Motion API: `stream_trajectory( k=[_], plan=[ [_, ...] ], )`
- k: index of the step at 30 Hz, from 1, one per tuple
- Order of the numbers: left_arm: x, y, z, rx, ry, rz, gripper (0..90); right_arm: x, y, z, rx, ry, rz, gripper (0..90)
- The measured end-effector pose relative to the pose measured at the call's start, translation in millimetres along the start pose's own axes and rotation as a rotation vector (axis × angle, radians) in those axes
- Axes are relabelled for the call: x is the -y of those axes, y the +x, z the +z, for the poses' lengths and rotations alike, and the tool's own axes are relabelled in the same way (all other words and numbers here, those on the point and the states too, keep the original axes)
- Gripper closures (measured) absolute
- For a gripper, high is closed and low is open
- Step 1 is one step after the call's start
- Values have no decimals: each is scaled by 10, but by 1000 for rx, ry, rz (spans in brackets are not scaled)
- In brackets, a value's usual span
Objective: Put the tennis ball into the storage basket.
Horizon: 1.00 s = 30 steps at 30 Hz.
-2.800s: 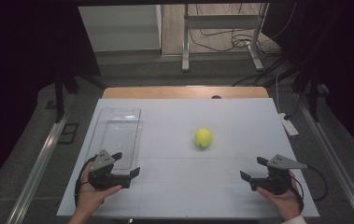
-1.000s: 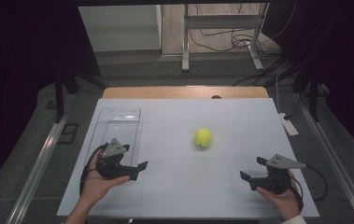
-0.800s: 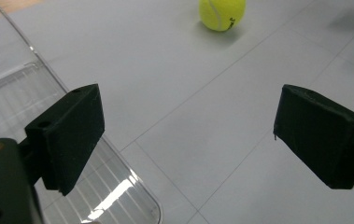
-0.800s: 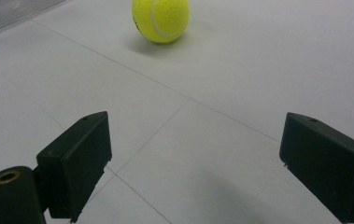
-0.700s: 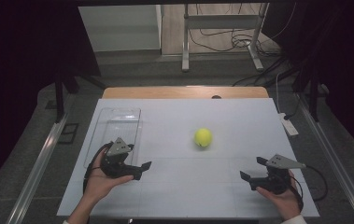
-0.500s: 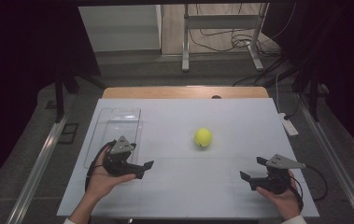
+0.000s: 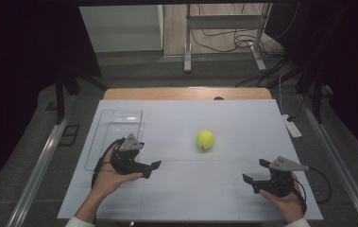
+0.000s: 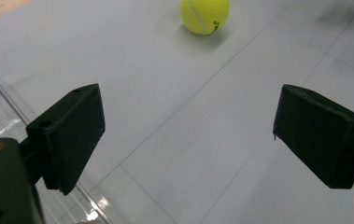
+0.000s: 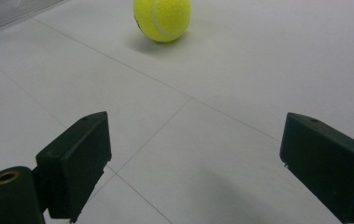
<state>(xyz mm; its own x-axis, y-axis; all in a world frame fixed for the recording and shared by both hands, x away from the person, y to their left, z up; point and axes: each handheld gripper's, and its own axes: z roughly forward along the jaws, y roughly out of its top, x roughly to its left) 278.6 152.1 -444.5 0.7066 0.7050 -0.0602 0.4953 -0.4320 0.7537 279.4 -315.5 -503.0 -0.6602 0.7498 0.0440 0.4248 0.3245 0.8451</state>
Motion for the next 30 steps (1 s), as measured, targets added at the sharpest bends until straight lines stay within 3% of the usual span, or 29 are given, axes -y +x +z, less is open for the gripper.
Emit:
stream_trajectory(
  k=[15,30],
  plan=[
    [-160,-49,146,36,31,42,98,0,7,6,-2,3,-5,92],
    [-256,-70,270,45,53,56,96,3,8,5,-2,4,-6,93]
  ],
)
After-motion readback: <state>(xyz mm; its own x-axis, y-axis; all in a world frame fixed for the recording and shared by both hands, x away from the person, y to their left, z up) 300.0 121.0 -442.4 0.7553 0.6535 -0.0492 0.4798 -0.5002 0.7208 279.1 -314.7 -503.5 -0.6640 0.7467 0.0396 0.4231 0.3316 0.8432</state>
